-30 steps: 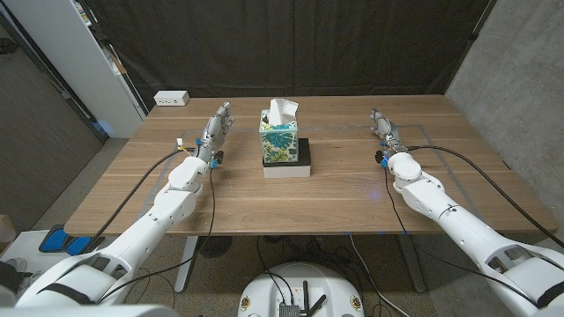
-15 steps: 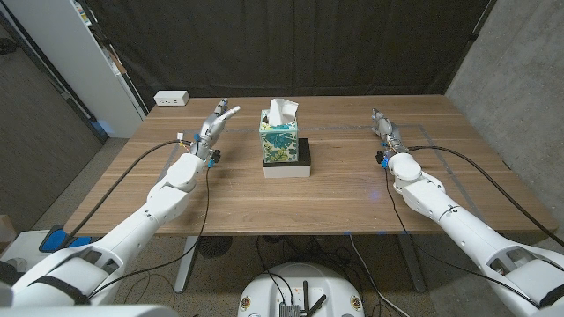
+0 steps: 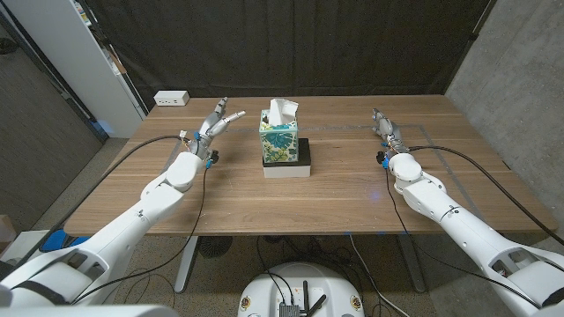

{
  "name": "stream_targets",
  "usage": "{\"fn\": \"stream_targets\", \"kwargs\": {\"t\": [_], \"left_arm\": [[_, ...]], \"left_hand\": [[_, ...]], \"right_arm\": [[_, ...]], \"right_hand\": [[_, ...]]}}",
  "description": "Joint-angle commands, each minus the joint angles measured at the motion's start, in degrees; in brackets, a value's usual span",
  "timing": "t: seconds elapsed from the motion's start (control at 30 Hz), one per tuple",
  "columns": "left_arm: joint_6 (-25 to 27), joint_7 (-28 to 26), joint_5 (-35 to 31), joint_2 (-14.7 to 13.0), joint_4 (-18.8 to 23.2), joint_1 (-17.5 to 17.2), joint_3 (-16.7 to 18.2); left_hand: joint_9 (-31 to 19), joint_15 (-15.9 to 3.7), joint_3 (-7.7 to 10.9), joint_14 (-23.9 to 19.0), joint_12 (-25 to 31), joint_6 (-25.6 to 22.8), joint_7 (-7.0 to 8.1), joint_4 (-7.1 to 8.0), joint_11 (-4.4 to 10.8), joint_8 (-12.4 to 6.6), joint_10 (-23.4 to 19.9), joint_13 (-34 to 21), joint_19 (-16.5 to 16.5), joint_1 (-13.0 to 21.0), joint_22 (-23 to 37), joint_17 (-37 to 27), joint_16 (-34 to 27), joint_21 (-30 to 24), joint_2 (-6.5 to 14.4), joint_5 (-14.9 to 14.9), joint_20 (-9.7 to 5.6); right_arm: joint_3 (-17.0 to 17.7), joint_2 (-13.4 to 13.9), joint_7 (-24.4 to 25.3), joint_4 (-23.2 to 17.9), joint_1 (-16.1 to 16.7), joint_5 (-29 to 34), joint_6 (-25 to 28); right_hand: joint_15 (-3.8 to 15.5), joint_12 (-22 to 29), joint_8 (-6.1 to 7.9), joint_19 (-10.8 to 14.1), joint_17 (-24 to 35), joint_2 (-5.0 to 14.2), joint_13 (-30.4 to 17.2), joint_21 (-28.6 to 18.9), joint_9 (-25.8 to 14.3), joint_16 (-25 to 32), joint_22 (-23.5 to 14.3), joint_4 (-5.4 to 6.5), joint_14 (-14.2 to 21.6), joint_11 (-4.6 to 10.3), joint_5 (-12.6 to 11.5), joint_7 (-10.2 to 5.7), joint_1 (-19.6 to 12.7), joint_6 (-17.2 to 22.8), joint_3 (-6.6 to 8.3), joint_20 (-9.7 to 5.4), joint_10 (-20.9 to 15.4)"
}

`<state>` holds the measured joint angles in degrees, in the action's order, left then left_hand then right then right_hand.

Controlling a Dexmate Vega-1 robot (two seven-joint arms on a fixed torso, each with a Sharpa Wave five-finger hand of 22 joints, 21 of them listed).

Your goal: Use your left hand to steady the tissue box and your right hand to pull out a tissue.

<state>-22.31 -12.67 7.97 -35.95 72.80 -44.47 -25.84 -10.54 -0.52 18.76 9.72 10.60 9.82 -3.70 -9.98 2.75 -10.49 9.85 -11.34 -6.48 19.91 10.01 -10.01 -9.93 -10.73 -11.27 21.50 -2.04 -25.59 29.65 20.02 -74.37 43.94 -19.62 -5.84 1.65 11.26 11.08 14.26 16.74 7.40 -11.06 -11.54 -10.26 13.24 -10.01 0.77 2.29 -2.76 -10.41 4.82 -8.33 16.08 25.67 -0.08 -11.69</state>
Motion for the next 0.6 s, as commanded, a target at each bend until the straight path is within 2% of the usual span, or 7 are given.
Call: {"fn": "stream_targets", "kwargs": {"t": [0.03,0.6], "left_arm": [[0.12,-0.72,-0.77,-0.67,1.51,-0.86,-0.22],[0.35,-1.15,0.24,-1.68,5.55,-4.66,0.86]], "left_hand": [[-0.18,0.21,-0.57,14.23,0.41,25.82,0.26,0.07,-0.27,-0.5,18.17,-0.13,-0.11,0.66,0.13,-0.13,-0.25,-0.11,0.15,0.54,-1.54],[-0.18,0.18,-2.07,14.24,0.62,25.55,0.45,0.33,-0.34,-0.77,18.12,-0.15,-0.08,0.82,0.16,-0.13,-0.35,-0.22,0.16,1.37,-1.61]], "right_arm": [[-0.21,-0.09,0.13,0.09,-0.28,0.4,0.11],[-0.31,-0.43,0.82,-0.01,-0.49,0.88,0.16]], "right_hand": [[-0.09,0.53,0.15,0.23,-0.02,1.47,-0.19,-0.21,-0.17,0.41,-0.15,-0.4,0.2,-0.02,-0.2,0.01,-0.21,0.39,0.09,0.14,-0.6],[-0.21,0.45,0.1,0.22,-0.2,1.48,-0.19,-0.18,-0.17,0.31,-0.15,-0.62,0.18,-0.04,-0.18,0.05,-0.28,0.45,0.08,0.21,-0.54]]}}
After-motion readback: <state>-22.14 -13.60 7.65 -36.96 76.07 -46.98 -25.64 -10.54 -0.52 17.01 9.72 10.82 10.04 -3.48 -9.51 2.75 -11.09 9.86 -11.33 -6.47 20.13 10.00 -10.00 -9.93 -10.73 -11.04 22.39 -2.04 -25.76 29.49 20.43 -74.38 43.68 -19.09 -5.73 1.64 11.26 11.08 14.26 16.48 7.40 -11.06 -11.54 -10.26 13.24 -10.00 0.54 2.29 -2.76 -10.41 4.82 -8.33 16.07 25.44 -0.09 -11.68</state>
